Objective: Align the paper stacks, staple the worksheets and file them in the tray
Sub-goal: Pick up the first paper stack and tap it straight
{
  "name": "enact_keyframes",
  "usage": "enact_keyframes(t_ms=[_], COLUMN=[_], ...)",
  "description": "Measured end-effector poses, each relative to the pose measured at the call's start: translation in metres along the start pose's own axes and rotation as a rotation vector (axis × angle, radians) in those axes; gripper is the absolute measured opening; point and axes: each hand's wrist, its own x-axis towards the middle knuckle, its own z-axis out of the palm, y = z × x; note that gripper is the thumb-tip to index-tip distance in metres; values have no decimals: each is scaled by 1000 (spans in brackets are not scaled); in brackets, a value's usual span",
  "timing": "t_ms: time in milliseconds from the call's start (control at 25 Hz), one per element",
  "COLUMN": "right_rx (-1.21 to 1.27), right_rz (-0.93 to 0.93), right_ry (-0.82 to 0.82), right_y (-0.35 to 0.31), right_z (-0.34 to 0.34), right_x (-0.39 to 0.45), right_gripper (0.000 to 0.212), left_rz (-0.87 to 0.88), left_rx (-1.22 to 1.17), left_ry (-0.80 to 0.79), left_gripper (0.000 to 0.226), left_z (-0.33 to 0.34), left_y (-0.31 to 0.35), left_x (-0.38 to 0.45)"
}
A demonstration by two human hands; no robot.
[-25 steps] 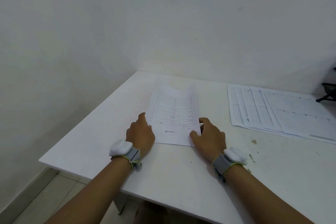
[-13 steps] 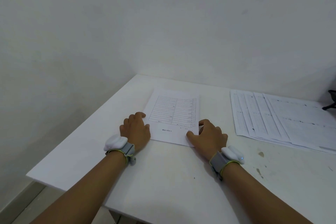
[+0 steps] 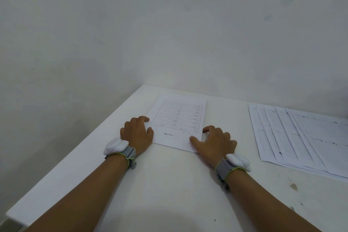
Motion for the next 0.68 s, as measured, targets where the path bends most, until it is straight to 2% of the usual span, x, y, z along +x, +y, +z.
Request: enact_keyframes(t_ms=[360, 680], right_rx=[25, 24], right_rz=[18, -50], right_ry=[10, -48], right_y=[-8, -10], right_z=[13, 1], right_x=[24, 17], right_gripper=[65, 61], left_rz=[-13, -17], left_rx=[-1, 25], left_ry=[29, 65], left_gripper=[38, 37], left_z=[12, 15], left_y=[-6, -8], left_x=[38, 49])
